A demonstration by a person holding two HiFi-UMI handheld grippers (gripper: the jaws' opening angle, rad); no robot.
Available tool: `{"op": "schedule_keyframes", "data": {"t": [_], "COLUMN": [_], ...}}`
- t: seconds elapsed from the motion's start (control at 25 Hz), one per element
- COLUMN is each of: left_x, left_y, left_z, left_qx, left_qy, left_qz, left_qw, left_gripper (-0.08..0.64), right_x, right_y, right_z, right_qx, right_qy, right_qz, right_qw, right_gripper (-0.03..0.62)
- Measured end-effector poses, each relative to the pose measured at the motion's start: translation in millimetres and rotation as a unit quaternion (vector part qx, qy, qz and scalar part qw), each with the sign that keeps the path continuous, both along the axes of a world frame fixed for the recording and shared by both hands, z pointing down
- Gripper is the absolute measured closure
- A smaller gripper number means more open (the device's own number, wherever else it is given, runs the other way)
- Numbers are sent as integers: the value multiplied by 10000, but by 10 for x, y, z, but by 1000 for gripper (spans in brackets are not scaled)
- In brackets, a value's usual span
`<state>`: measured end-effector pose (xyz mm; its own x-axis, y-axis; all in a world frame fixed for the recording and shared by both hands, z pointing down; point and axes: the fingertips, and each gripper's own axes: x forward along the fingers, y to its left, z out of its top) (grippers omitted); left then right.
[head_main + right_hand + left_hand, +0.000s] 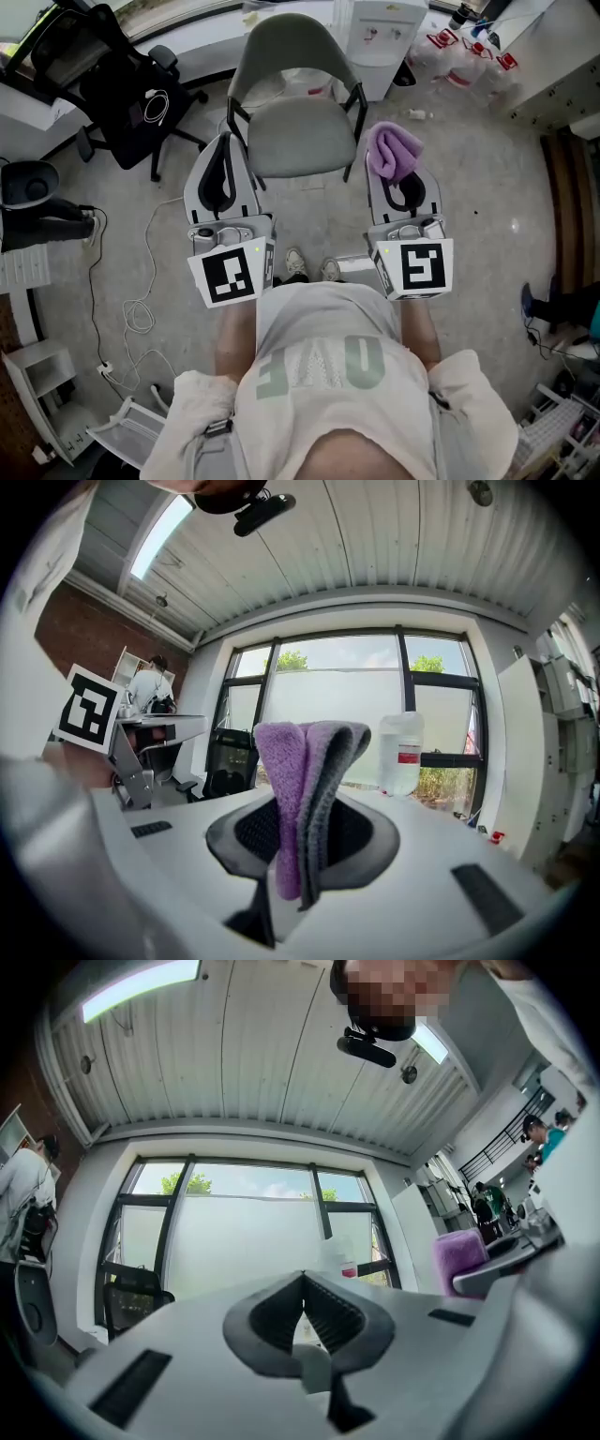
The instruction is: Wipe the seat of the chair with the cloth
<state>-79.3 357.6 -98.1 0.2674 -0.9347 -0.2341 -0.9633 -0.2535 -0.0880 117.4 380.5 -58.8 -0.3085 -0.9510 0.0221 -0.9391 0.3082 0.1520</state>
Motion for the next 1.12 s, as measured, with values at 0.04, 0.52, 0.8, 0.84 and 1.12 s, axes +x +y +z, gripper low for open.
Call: {"op": "schedule_keyframes", "data": {"t": [0.04, 0.52, 0.8, 0.84, 1.12], "left_x": [-40, -400, -609, -623, -583], "left_y": [-4, -171, -340, -380, -701], "left_z": [11, 59, 37, 41, 141], "left_qx": [-9, 27, 53, 40, 8], "left_qy": [33, 183, 252, 272, 168], "left_qz": [-11, 119, 311, 341, 524], "left_qw": [10000, 9998, 9992, 9990, 9985], "left_gripper": [548, 548, 548, 548, 548], "right_x": [-36, -375, -513, -507, -406], "right_y": [-1, -145, -281, -308, -612], "right_z": [-4, 6, 69, 92, 169], "right_qx": [11, 103, 10, -29, -191], "right_qy": [-25, 153, 81, 71, 2], "right_qz": [-23, 163, 373, 433, 676], "right_qw": [10000, 9997, 9993, 9990, 9975], "right_gripper": [512, 512, 512, 512, 512]}}
